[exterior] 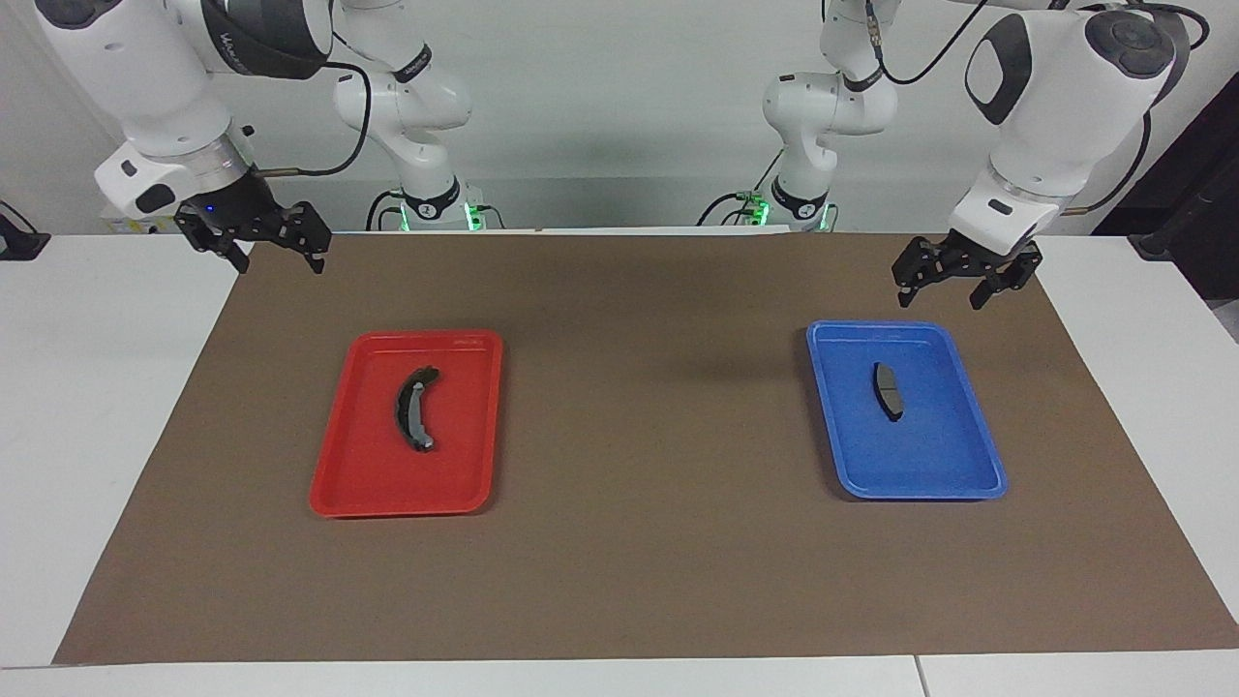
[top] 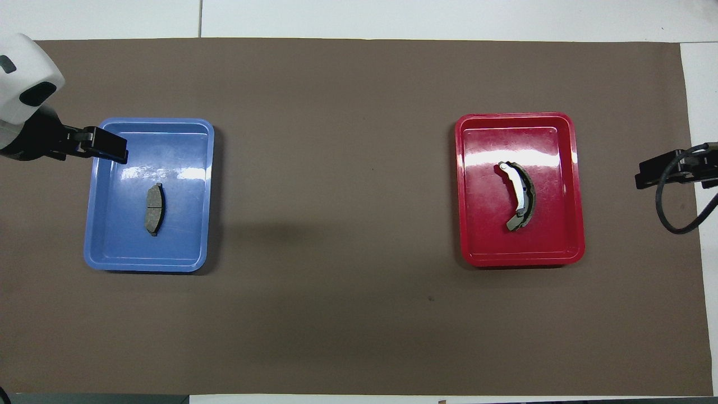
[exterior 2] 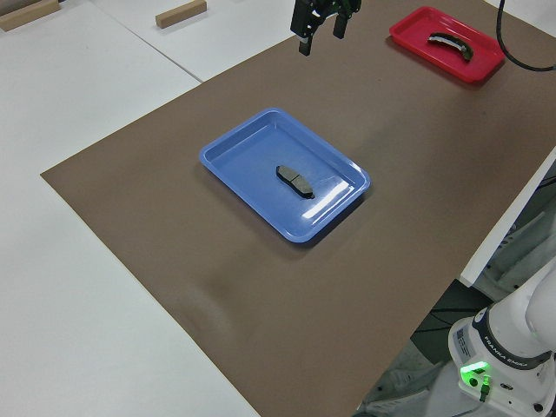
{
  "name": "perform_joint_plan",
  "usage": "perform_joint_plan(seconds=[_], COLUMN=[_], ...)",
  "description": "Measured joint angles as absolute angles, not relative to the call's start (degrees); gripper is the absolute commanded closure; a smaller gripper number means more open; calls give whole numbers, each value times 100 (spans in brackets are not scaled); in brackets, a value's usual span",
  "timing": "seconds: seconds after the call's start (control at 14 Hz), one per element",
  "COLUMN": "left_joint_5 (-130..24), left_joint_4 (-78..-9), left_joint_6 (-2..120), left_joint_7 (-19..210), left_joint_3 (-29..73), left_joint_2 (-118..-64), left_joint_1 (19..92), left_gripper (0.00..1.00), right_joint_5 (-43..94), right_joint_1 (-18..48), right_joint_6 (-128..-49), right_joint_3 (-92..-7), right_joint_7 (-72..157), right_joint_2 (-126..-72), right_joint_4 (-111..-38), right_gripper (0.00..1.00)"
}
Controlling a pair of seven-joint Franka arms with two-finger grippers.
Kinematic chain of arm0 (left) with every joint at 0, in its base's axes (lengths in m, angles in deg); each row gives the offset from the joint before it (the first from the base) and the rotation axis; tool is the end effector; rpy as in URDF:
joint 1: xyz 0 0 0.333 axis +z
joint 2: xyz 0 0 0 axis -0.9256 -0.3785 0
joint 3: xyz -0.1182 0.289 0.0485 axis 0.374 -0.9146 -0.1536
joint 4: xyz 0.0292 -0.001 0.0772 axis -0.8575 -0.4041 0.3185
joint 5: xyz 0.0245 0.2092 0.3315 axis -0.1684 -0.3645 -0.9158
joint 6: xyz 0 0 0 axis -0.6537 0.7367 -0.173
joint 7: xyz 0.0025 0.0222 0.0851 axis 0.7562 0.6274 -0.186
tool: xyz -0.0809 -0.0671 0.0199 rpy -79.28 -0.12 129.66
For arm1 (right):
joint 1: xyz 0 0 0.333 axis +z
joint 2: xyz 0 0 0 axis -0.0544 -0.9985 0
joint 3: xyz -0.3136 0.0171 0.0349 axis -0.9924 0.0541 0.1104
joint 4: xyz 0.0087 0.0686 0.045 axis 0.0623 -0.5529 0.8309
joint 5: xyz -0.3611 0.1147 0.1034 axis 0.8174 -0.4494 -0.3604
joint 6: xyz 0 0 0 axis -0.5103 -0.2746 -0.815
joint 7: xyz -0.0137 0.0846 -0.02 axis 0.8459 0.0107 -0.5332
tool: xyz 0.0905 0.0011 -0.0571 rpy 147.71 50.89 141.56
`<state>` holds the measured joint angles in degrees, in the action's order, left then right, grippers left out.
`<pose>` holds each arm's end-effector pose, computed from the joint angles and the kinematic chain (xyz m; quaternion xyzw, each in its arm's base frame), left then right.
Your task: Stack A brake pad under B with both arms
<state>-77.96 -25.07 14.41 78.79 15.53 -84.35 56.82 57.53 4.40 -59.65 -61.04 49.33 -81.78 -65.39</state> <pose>0.5709 -0.0778 0.5922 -0.9972 0.0751 0.0023 0.0013 0.5381 -0.0317 0.6044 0.9992 -0.0121 -0.0378 0.0093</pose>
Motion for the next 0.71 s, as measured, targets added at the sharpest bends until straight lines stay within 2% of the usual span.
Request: perform_joint_plan(seconds=[0.71], left_joint_5=[-7808], left_joint_4=[-2507], left_joint_6=[1438], left_joint_7=[7693], left_joint_3=[1468], left_joint_2=[-8444], left_joint_1=[5687], left_gripper=[1], right_joint_5=[5753], right_joint_1=[442], right_joint_6=[-5965], right_joint_3=[-6103], right_joint_7=[4933], right_joint_2=[-8178], right_joint_4=[-6539], right_gripper=[1])
